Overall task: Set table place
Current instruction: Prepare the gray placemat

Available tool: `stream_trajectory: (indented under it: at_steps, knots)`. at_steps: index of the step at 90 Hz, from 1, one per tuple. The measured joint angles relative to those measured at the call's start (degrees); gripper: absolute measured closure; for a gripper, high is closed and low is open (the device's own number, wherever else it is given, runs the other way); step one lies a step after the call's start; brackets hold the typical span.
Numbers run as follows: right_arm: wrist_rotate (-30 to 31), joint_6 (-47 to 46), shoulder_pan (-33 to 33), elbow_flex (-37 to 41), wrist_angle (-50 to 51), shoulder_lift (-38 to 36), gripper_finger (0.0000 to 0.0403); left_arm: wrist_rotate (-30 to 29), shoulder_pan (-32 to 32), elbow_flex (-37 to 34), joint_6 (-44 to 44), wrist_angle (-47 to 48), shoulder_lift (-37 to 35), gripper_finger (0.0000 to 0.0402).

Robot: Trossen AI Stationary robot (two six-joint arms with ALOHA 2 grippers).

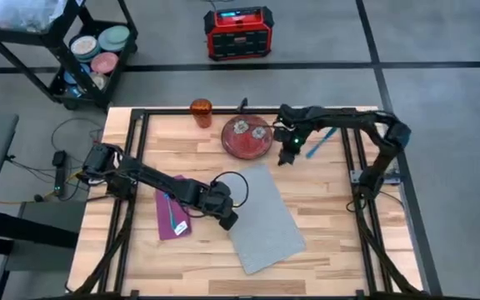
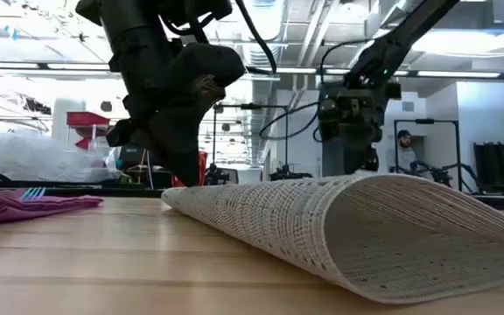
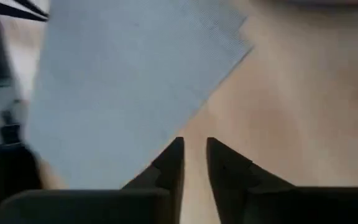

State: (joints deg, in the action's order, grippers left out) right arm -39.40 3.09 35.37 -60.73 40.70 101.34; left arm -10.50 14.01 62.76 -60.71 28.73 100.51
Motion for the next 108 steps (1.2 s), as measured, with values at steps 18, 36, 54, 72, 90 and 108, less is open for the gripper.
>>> stream_trajectory:
  at_steps: [18, 36, 54, 72, 90, 108]
  knots:
    - [0.1, 0.4, -1.4, 0.0, -1.7, 4.3, 0.0292, 0.0, -1.0, 0.0, 1.6, 0.0, 0.0, 0.0401]
    - [1.5, -3.6, -1.6, 0.0, -5.4, 6.6, 0.0278, 0.0, -1.8, 0.0, 2.0, 0.0, 0.0, 0.0401]
    - [3.9, -7.9, -3.3, -0.1, -11.4, 6.8, 0.0274, 0.0, -2.5, 0.0, 2.0, -0.4, 0.0, 0.0401]
    - [8.9, -12.0, -5.3, -0.1, -13.4, 6.8, 0.0274, 0.0, -2.5, 0.0, 1.4, -2.1, 0.0, 0.0401]
    - [12.0, -15.2, -7.2, -0.1, -14.4, 6.6, 0.0274, 0.0, -2.5, 0.0, 0.9, -3.2, 0.0, 0.0401]
    - [13.0, -15.3, -9.5, -0.1, -16.7, 6.6, 0.0274, 0.0, -2.5, 0.0, 0.7, -4.0, 0.0, 0.0401]
